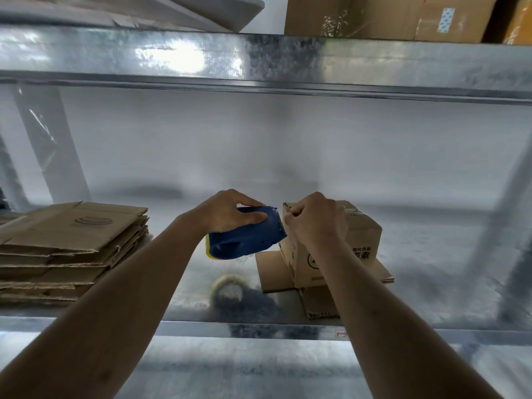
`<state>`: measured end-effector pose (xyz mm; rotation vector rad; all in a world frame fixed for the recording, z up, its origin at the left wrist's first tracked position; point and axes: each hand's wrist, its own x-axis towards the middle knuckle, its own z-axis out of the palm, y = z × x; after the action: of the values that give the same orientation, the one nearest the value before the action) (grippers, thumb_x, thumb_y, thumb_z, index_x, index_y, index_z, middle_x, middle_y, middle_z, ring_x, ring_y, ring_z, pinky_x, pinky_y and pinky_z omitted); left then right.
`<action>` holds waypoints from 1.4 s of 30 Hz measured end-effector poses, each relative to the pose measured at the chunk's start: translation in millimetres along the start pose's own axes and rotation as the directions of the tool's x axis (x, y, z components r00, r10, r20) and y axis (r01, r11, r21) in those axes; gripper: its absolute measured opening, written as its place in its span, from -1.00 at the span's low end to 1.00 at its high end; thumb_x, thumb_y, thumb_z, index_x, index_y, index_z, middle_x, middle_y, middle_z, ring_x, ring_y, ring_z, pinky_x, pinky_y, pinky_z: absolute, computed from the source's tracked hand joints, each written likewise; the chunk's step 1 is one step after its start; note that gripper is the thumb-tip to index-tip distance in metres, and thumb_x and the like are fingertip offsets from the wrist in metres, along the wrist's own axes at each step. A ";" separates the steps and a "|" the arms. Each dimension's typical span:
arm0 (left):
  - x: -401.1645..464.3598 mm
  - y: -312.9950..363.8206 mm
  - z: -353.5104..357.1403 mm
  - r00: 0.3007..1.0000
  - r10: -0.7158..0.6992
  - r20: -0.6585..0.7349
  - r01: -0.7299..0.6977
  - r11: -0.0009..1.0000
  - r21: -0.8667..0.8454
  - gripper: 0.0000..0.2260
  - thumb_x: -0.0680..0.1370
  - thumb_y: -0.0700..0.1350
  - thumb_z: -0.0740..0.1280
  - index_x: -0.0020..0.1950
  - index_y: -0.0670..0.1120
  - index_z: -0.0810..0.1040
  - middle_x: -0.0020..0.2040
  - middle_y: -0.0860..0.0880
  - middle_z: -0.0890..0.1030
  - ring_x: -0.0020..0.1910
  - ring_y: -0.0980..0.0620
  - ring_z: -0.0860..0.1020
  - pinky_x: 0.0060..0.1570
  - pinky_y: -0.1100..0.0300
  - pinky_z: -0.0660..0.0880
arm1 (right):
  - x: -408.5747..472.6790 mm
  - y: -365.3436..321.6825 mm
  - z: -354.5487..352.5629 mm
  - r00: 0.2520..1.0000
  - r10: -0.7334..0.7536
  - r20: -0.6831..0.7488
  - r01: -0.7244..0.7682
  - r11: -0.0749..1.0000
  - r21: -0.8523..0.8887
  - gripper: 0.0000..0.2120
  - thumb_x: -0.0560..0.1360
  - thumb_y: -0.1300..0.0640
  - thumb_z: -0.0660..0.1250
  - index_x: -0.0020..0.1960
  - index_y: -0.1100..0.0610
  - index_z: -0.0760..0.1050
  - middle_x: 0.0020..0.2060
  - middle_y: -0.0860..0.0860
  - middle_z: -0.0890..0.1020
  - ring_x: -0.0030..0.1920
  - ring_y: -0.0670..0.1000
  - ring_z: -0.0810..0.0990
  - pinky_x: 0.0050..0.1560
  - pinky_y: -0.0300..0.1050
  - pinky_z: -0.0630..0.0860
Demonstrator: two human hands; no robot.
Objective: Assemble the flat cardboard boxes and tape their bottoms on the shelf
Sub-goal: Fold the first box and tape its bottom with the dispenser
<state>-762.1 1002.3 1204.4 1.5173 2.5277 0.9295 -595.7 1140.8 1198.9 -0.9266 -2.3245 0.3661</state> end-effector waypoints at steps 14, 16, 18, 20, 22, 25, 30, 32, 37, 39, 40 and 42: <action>-0.6 24.3 17.3 0.999 0.012 0.035 -0.029 0.852 0.524 -0.57 0.56 0.42 0.23 0.33 0.29 0.59 0.24 0.22 0.64 0.15 0.06 0.58 0.02 0.07 0.52 | 2.1 -14.3 7.5 0.999 -0.037 0.019 0.039 0.990 -0.134 -0.84 0.49 0.04 0.55 -0.02 0.02 0.58 -0.13 0.03 0.69 -0.03 0.15 0.65 0.16 0.14 0.59; -1.9 17.8 13.9 0.999 0.041 0.000 -0.035 0.855 0.517 -0.59 0.57 0.41 0.21 0.34 0.33 0.57 0.25 0.24 0.63 0.17 0.08 0.57 0.00 0.08 0.50 | 2.6 -9.2 6.5 0.997 -0.064 0.040 0.069 0.987 -0.143 -0.86 0.52 0.06 0.51 0.02 0.02 0.58 -0.09 0.04 0.69 0.00 0.15 0.65 0.17 0.13 0.59; -2.7 12.3 8.3 0.999 0.049 -0.018 -0.033 0.860 0.508 -0.60 0.58 0.41 0.20 0.35 0.37 0.54 0.27 0.26 0.62 0.20 0.08 0.57 0.03 0.06 0.50 | 3.3 -8.9 4.0 0.994 -0.090 0.068 0.102 0.976 -0.191 -0.80 0.54 0.07 0.49 0.12 0.04 0.55 -0.04 0.06 0.68 0.05 0.18 0.64 0.19 0.14 0.58; -4.2 6.0 4.7 0.997 0.052 -0.057 -0.017 0.872 0.489 -0.60 0.57 0.43 0.19 0.37 0.39 0.51 0.30 0.25 0.61 0.22 0.07 0.57 0.04 0.06 0.50 | 2.9 -13.2 6.2 0.989 -0.103 0.108 0.128 0.959 -0.255 -0.71 0.55 0.07 0.46 0.21 0.06 0.47 0.01 0.11 0.67 0.12 0.24 0.62 0.27 0.19 0.53; -7.5 0.1 3.0 0.993 0.045 -0.108 0.009 0.893 0.451 -0.60 0.57 0.43 0.20 0.38 0.42 0.49 0.30 0.24 0.62 0.21 0.06 0.58 0.00 0.10 0.47 | 0.9 -16.3 10.1 0.989 -0.090 0.120 0.123 0.944 -0.305 -0.61 0.54 0.06 0.46 0.29 0.08 0.40 0.07 0.16 0.66 0.19 0.30 0.60 0.34 0.23 0.49; -14.1 -7.9 2.7 0.987 0.037 -0.154 0.024 0.927 0.374 -0.61 0.55 0.42 0.24 0.37 0.44 0.49 0.29 0.24 0.62 0.21 0.06 0.58 -0.02 0.14 0.43 | -3.9 -16.0 7.2 0.994 -0.072 0.079 0.094 0.945 -0.314 -0.56 0.56 0.04 0.45 0.35 0.11 0.38 0.13 0.15 0.67 0.23 0.27 0.61 0.36 0.21 0.50; -20.5 -21.7 3.3 0.979 0.046 -0.196 0.005 0.968 0.251 -0.67 0.56 0.36 0.32 0.32 0.43 0.54 0.23 0.28 0.64 0.13 0.12 0.60 0.01 0.14 0.51 | -7.1 -9.6 -8.0 0.982 -0.149 0.113 0.178 0.929 -0.326 -0.78 0.68 0.03 0.25 0.15 0.10 0.61 -0.06 0.04 0.69 0.05 0.09 0.64 0.30 0.05 0.49; -21.9 -27.7 2.1 0.976 0.058 -0.208 -0.019 0.983 0.185 -0.65 0.53 0.38 0.33 0.31 0.43 0.54 0.22 0.31 0.64 0.11 0.17 0.61 0.08 0.11 0.57 | -5.3 -5.3 -12.7 0.975 -0.150 0.163 0.195 0.932 -0.306 -0.73 0.70 0.01 0.17 0.16 0.11 0.60 -0.03 0.06 0.68 0.10 0.10 0.62 0.33 0.06 0.48; -22.7 -25.8 -4.9 0.971 0.164 -0.174 -0.167 0.986 -0.001 -0.65 0.53 0.35 0.36 0.31 0.42 0.56 0.15 0.39 0.65 0.08 0.30 0.63 0.08 0.12 0.63 | 8.2 17.9 -21.1 0.952 -0.169 0.256 0.218 0.959 -0.179 -0.75 0.67 0.03 0.19 0.21 0.00 0.62 -0.12 -0.01 0.65 0.00 0.08 0.62 0.02 0.04 0.63; -20.6 -19.1 -7.9 0.968 0.182 -0.171 -0.203 0.972 -0.117 -0.68 0.57 0.17 0.44 0.32 0.30 0.61 0.16 0.35 0.66 0.09 0.29 0.65 0.11 0.15 0.64 | 7.2 22.9 -24.8 0.949 -0.201 0.241 0.248 0.951 -0.184 -0.71 0.67 0.05 0.18 0.29 -0.03 0.60 -0.03 -0.02 0.67 0.03 0.04 0.60 0.07 0.09 0.63; -19.6 -16.5 -9.7 0.967 0.190 -0.173 -0.217 0.963 -0.157 -0.68 0.57 0.12 0.45 0.34 0.25 0.62 0.18 0.33 0.67 0.09 0.28 0.65 0.11 0.15 0.64 | 4.7 23.7 -25.7 0.952 -0.207 0.225 0.256 0.943 -0.214 -0.71 0.68 0.05 0.17 0.29 -0.03 0.59 -0.01 -0.02 0.66 0.04 0.04 0.60 0.13 0.10 0.62; -18.6 -12.4 -13.0 0.968 0.201 -0.151 -0.234 0.941 -0.245 -0.65 0.57 0.05 0.46 0.37 0.18 0.62 0.21 0.27 0.67 0.12 0.22 0.67 0.12 0.16 0.64 | -0.4 25.3 -22.0 0.963 -0.224 0.152 0.257 0.933 -0.253 -0.77 0.68 0.03 0.22 0.25 -0.03 0.59 -0.02 -0.04 0.67 -0.02 0.00 0.62 0.15 0.07 0.61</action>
<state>-766.6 976.9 1204.0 1.7249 2.2271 1.3663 -568.3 1159.4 1204.5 -0.7446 -2.6099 -0.0001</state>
